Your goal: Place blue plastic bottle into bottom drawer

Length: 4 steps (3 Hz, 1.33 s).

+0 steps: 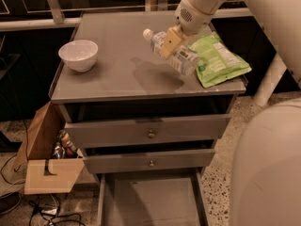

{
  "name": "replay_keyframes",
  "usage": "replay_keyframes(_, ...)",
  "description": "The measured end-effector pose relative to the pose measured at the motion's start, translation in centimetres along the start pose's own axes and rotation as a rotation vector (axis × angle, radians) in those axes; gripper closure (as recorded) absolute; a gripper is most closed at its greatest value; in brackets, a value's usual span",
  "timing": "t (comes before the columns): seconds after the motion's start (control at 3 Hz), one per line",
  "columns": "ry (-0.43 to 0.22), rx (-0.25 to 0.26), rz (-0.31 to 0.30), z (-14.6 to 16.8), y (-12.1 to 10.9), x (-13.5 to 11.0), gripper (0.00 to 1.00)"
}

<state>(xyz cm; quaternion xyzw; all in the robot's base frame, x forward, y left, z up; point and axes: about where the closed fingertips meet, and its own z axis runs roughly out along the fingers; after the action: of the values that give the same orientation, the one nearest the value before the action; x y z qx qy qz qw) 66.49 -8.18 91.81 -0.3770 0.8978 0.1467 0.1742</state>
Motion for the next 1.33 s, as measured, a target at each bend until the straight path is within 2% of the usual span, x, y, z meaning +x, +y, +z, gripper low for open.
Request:
replay_keyframes(0.33, -0.033, -0.01, -0.005, -2.5, 1.3, 3.4, 1.0)
replay_keyframes(1.0, -0.028, -0.011, 0.0, -2.3, 1.3, 3.9, 1.0)
replay_keyframes(1.33, -0.017, -0.029, -0.009, -1.7, 2.3, 5.8, 1.0)
